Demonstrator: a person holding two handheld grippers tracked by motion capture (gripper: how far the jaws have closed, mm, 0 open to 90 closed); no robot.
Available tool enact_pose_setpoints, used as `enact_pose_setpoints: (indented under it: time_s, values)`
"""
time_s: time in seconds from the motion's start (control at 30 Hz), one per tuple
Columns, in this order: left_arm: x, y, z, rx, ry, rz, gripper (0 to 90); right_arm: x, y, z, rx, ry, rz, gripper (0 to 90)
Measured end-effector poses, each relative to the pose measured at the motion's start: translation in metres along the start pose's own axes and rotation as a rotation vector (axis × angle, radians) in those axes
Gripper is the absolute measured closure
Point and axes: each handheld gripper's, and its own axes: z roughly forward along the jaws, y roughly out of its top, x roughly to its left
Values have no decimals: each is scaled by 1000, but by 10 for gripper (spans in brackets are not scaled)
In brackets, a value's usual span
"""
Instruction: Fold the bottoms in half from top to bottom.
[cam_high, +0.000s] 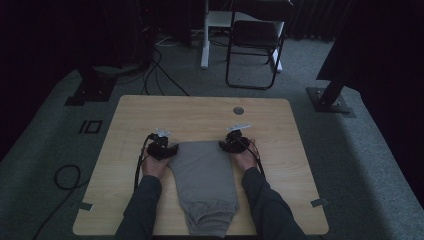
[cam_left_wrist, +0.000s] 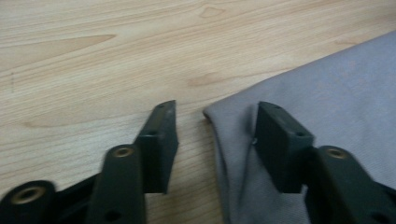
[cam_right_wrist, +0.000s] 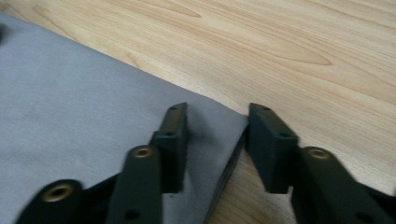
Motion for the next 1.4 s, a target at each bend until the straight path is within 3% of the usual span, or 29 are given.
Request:
enact_pose_setpoints:
  time_s: [0.13,0.2,0.27,0.33,0.5,0.67,0.77,0.97,1.17,1.27,1.4]
  values:
    - [-2,4,1,20,-42,1,752,-5,1,0,10,33,37,799]
    - [-5,7,2,27,-36,6,830,-6,2,0,16,55,44,843]
    - [-8,10,2,34,-14,26,853,-4,5,0,26,38,18,855]
    - [-8,14,1,27,-4,19,858,-3,9,0,21,22,11,859]
    - [-7,30,-12,-47,12,7,861,-5,25,-14,-52,12,15,860]
    - [-11,46,-38,-158,-3,17,861,-7,43,-37,-147,8,-8,860]
    - [-17,46,-54,-189,-19,53,860,-6,44,-52,-175,19,-27,860]
    - [-27,24,-81,-214,-69,88,858,1,25,-79,-196,57,-78,859]
    - [-40,-13,-105,-219,-117,88,859,17,-4,-103,-197,96,-131,857]
    - [-49,-36,-106,-177,-131,94,859,25,-23,-108,-183,111,-153,856]
    - [-59,-66,-97,-80,-143,90,859,34,-52,-106,-131,125,-156,855]
